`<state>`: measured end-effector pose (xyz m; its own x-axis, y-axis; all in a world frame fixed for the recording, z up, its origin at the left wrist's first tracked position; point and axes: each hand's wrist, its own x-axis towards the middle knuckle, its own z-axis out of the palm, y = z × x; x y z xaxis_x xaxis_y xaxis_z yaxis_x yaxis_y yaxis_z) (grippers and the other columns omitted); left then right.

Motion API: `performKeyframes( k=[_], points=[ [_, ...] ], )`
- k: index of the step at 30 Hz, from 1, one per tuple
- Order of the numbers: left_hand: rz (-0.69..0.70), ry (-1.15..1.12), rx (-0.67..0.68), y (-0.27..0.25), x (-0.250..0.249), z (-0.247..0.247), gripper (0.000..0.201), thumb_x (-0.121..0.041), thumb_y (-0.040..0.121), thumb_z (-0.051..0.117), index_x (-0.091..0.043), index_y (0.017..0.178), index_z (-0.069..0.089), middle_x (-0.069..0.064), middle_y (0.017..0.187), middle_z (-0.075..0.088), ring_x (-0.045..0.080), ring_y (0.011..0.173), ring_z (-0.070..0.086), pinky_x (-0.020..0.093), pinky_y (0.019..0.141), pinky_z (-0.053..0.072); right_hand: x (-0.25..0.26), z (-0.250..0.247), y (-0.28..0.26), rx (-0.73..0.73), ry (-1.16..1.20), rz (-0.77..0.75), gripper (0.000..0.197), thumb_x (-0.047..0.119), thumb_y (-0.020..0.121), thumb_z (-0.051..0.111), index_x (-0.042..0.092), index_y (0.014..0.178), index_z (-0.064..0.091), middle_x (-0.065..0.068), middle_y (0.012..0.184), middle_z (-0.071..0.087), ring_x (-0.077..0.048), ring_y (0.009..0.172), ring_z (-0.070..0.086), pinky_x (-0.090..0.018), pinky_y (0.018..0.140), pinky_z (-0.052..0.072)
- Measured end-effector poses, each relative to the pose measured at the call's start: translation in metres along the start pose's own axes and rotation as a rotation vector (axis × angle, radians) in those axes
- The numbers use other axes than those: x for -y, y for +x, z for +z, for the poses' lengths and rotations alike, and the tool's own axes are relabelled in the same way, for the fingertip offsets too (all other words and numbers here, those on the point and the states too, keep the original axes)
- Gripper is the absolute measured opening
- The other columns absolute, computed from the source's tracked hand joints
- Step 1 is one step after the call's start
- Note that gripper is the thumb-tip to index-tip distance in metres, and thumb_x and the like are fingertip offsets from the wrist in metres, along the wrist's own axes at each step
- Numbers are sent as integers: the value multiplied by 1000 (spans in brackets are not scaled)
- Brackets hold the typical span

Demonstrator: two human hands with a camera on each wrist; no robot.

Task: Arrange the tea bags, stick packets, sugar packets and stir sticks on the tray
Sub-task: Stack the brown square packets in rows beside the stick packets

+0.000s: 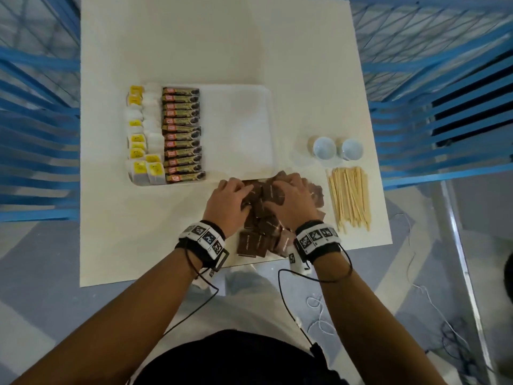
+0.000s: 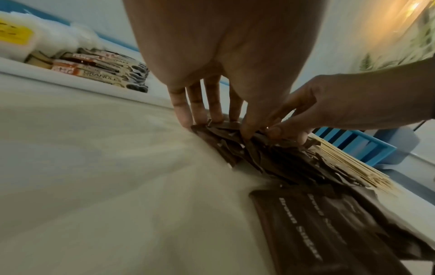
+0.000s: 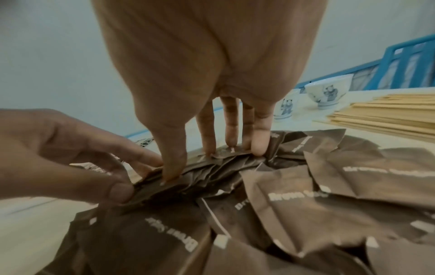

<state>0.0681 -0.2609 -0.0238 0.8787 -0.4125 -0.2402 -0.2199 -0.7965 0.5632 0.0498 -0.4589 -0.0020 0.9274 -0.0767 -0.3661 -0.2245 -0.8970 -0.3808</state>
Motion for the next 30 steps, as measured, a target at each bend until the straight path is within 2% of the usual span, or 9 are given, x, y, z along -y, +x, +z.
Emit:
performKeyframes(
  k=[3, 5, 9, 12, 16, 19, 23, 28, 30],
  points=[
    [-56, 10, -70, -1, -5, 7, 49, -22, 89, 72, -20, 137, 63, 7, 124, 59, 30, 115, 51, 46, 96, 51, -2, 1, 3, -23, 16, -49, 38, 34, 86, 71, 21, 121, 65, -2, 125, 48, -23, 115, 41, -37, 102, 43],
    [-72, 8, -110, -2, -10, 9, 44, -23, 86, 75, -20, 130, 69, 7, 120, 59, 29, 112, 52, 43, 93, 50, -3, 1, 3, -46, 0, -83, 30, 31, 87, 67, 17, 114, 68, -2, 121, 50, -22, 111, 44, -36, 94, 48],
    [-73, 24, -114, -1, -17, 14, 43, -29, 83, 75, -14, 123, 71, 4, 128, 59, 29, 115, 52, 46, 95, 48, -6, 1, 2, -89, -35, -137, 28, 20, 88, 62, 12, 114, 69, -4, 120, 55, -22, 111, 47, -36, 87, 50],
    [-65, 28, -91, 1, -20, 18, 46, -23, 81, 74, -12, 126, 68, 2, 132, 62, 28, 122, 53, 47, 99, 46, -11, -2, 2, -119, 0, -163, 28, 12, 89, 59, 12, 114, 70, -4, 113, 60, -21, 105, 50, -34, 86, 48],
    [-66, 26, -124, 3, -23, 20, 51, -20, 81, 73, -16, 131, 65, 3, 125, 65, 28, 118, 54, 45, 97, 47, -18, -7, 4, -138, 79, -121, 29, 7, 89, 55, 12, 113, 70, -3, 105, 62, -20, 101, 52, -30, 82, 46],
    [-56, 62, -140, 6, -26, 23, 45, -23, 82, 73, -18, 127, 69, 1, 117, 65, 27, 110, 55, 43, 91, 48, -21, -12, 3, -169, 168, -76, 30, 6, 89, 56, 12, 115, 70, -2, 104, 63, -17, 99, 55, -23, 82, 40],
    [-53, 54, -203, 9, -25, 20, 29, -24, 88, 70, -16, 116, 75, 1, 106, 68, 27, 102, 58, 41, 86, 50, -26, -16, 5, -222, 321, -7, 29, 4, 87, 56, 14, 109, 73, 1, 100, 69, -14, 90, 61, -31, 86, 54],
    [-69, -7, -292, 9, -23, 15, 21, -17, 95, 62, -9, 111, 72, 7, 103, 71, 28, 98, 60, 44, 86, 54, -25, -26, 7, -303, 417, 38, 27, 3, 85, 60, 19, 100, 76, 8, 93, 75, -7, 85, 66, -34, 88, 56],
    [-137, -109, -324, 8, -25, 9, 18, -15, 97, 59, -6, 111, 67, 10, 104, 68, 26, 96, 61, 37, 85, 53, -20, -33, 7, -327, 459, 16, 28, 3, 84, 61, 22, 98, 77, 13, 91, 75, -3, 84, 66, -33, 87, 56]
  ],
)
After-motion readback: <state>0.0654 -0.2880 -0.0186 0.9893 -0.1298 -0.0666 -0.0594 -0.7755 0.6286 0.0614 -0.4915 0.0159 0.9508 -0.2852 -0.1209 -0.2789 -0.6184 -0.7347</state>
